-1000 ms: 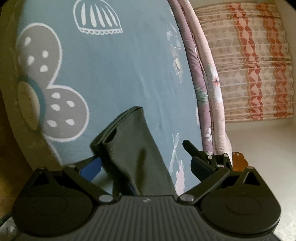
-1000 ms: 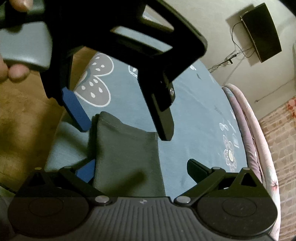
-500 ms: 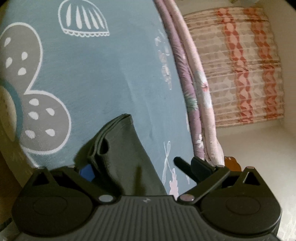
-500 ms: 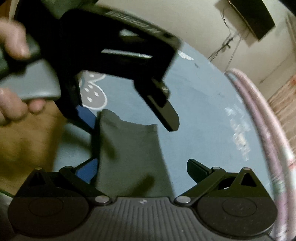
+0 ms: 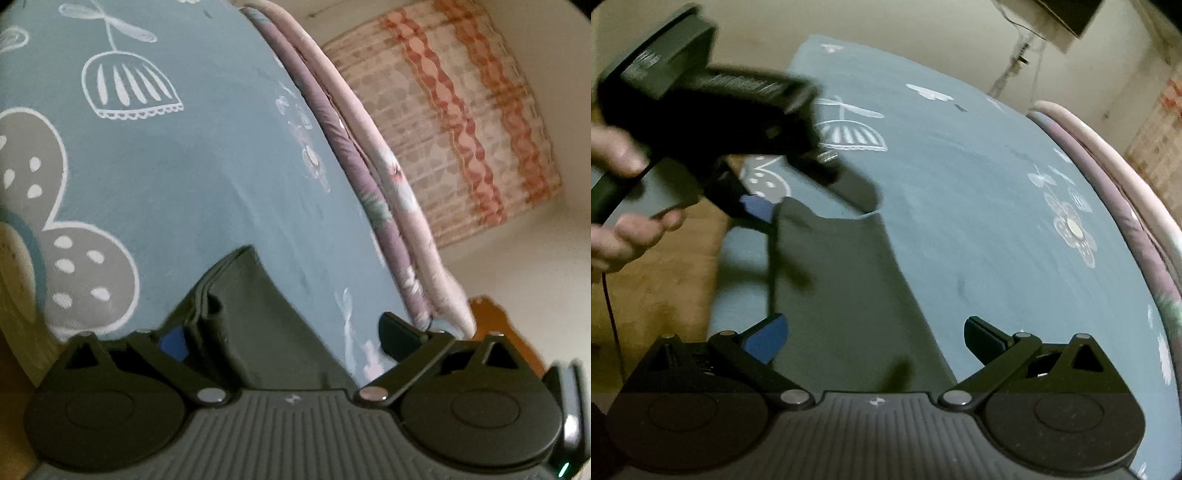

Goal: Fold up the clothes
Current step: 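Close the left gripper on the dark green trouser end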

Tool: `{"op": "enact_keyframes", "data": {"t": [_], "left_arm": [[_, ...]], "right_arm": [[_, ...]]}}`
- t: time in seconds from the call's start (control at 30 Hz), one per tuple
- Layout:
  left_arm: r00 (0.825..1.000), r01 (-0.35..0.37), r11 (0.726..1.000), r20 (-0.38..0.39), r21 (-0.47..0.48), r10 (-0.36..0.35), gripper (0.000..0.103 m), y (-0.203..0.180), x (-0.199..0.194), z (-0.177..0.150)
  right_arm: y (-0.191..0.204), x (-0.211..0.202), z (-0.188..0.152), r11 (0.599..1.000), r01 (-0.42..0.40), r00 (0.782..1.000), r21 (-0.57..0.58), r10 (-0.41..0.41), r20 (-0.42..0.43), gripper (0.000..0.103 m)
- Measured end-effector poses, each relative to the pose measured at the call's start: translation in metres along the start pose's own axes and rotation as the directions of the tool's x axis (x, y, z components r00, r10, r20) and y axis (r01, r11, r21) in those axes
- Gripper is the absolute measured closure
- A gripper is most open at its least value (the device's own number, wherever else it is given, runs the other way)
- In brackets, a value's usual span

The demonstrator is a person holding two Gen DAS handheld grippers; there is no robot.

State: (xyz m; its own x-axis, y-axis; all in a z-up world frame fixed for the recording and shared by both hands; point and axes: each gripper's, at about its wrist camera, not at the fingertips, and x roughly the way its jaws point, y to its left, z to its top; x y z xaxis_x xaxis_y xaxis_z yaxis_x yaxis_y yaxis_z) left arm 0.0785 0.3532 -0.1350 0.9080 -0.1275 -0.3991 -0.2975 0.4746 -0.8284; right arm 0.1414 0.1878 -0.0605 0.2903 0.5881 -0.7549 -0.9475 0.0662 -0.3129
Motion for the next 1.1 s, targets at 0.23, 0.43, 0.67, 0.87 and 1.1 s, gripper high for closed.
{"op": "enact_keyframes", "data": {"t": [0.23,0.43,0.67,0.87,1.1], "left_arm": [[0.998,-0.055,0.998,-0.01,0.041,0.055,0.02,-0.011,0.003,-0.003],[0.995,-0.093,0.994,-0.015,0.055,0.094,0.02,-0.018,0.004,-0.005],[0.991,-0.134,0.988,0.015,0.077,0.133,0.025,-0.023,0.018,-0.001],[0.991,-0.135,0.986,0.031,0.1,0.132,0.047,-0.012,0.011,-0.006],[0.99,-0.136,0.975,0.049,0.174,0.13,0.06,-0.012,0.013,-0.011]], "right_arm": [[-0.027,-0.005,-0.019,0.992,0.039,0.999,0.117,-0.037,-0.019,0.0],[-0.033,-0.021,-0.042,0.979,0.066,0.998,0.192,-0.061,-0.032,0.0],[-0.047,-0.031,-0.06,0.955,0.062,0.998,0.291,-0.057,-0.024,0.0],[-0.06,-0.043,-0.071,0.92,0.025,0.999,0.39,-0.033,0.013,0.0],[-0.074,-0.044,-0.084,0.852,-0.017,1.0,0.524,0.004,0.027,0.0]]}}
